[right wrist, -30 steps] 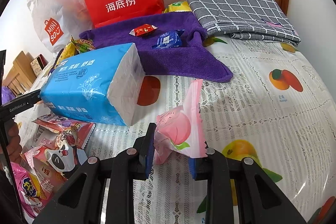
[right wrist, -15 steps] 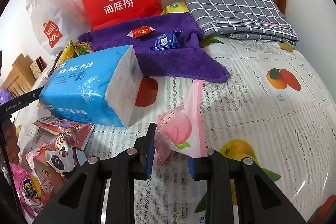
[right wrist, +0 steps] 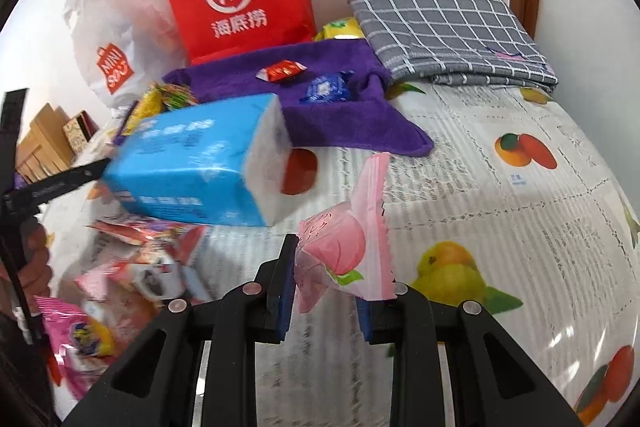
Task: Organize snacks
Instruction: 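Lift both pink packets and move them toward the purple towel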
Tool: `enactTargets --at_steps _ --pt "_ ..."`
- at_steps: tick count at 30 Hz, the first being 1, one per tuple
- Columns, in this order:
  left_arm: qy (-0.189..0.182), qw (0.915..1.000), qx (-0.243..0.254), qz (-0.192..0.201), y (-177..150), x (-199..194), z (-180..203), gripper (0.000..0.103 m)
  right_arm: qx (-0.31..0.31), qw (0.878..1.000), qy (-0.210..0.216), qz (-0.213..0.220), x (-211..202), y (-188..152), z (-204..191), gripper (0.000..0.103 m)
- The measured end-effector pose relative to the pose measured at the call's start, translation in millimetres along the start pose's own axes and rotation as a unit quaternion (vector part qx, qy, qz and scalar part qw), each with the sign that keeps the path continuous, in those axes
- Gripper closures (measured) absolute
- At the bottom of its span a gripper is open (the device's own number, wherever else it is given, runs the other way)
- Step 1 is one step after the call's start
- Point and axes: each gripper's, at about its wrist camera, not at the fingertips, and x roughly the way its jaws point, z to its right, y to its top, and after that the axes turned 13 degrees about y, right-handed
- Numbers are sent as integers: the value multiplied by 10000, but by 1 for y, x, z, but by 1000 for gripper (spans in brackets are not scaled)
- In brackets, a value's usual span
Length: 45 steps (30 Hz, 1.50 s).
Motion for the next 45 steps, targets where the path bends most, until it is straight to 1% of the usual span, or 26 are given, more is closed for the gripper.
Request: enactTargets --at_steps 9,13,18,24,31,37,41,45 --pt "-17 9999 27 -168 -2 8 1 45 -19 9995 263 195 -26 6 -30 77" --pt "18 9998 19 -211 -6 3 -1 45 -216 9992 286 161 -31 7 -46 77" --pt "42 9998 92 -170 -17 -18 -3 45 -355 9986 374 141 -36 6 -62 77" --pt "-28 9998 105 -177 -30 -49 -6 45 -450 9977 475 151 -42 10 -77 77" --pt "-214 9996 57 -150 -40 -85 -1 45 -489 9971 564 166 -47 14 -86 77" --pt "-349 9993 109 -63 -37 -109 10 45 -502 9965 637 182 -51 17 -89 78" --pt "-560 9983 164 -2 -28 -121 20 45 -560 9959 669 229 -56 23 -91 78" --pt "-625 9977 276 50 -17 -127 36 45 -563 9954 723 283 -59 31 -89 78"
